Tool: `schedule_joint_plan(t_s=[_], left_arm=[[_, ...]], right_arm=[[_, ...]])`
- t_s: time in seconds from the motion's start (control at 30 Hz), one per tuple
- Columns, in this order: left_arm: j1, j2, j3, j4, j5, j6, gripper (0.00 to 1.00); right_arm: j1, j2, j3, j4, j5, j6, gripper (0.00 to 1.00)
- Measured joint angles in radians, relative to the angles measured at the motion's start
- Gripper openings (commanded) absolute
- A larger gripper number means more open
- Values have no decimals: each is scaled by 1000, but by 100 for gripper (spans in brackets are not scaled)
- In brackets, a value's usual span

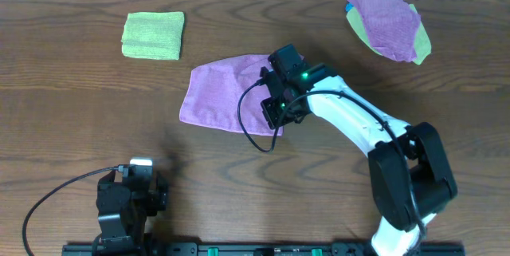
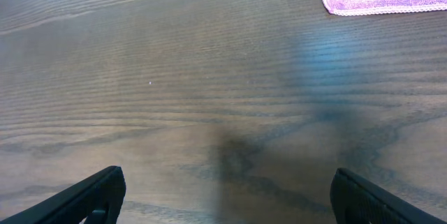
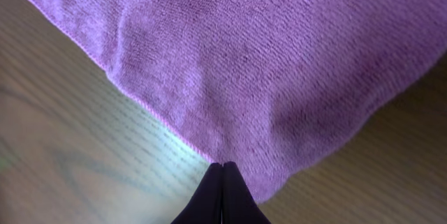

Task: Fold the cloth
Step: 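Push the pink cloth's edge with the right gripper to straighten it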

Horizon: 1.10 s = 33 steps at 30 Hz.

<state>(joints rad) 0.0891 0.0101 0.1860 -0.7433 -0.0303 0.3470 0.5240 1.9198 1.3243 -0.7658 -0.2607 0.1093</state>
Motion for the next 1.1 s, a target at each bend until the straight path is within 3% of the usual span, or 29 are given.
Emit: schedule_joint_plan(t_s=[0.6,1.1], left_arm=[[0,0,0,0,0,0,95],[0,0,0,0,0,0,95]], right_arm=[[0,108,0,-6,3,-39,2],[0,130,5,-358,100,61,2]])
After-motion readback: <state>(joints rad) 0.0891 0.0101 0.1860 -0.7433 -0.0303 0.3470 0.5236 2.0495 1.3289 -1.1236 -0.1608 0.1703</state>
